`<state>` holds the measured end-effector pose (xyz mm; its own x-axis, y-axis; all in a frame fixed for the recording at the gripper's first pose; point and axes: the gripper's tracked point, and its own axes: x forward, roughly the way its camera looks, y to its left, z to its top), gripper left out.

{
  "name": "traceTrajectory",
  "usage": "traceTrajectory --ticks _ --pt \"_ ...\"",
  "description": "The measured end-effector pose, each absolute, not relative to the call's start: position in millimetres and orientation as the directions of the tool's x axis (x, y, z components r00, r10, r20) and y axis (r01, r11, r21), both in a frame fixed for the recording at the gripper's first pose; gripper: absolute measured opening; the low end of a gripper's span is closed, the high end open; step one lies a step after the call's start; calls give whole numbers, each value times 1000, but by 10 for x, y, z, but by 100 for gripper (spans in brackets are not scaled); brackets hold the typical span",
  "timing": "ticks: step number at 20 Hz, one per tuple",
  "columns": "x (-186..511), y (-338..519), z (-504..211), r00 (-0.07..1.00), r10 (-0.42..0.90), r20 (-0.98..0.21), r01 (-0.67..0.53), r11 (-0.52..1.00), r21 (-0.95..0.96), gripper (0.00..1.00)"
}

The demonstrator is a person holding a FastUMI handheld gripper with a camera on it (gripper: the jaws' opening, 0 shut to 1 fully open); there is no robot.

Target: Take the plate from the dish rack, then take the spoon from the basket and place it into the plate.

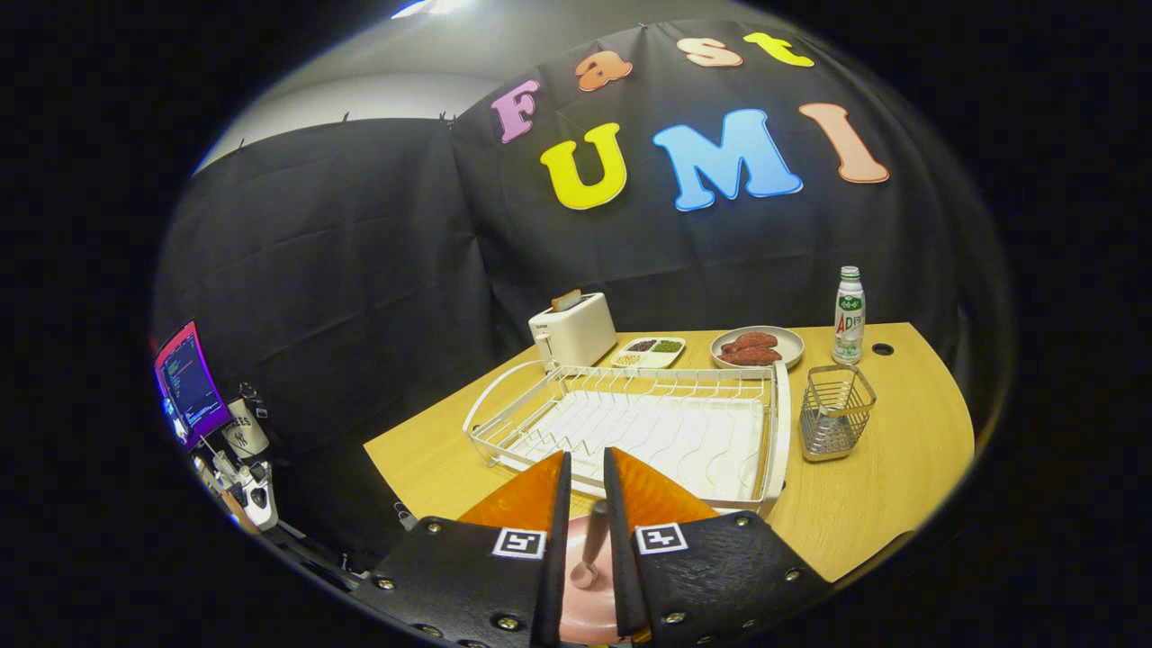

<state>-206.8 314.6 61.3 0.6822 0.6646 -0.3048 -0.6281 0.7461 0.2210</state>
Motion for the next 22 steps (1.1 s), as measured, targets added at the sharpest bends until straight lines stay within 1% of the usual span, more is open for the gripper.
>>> traceTrajectory --ticks 5,12,15,19,22 --pt "-2005 2945 600 713 630 -306 -590 776 222 22" --pt "-1737 2562 852 797 550 -249 -515 835 195 22" --pt "-1519 2302 1168 855 488 -178 -466 872 153 22" --pt "-1166 1908 1923 924 382 -27 -380 923 61 22" --pt "-974 1667 2467 949 311 57 -312 950 2 22"
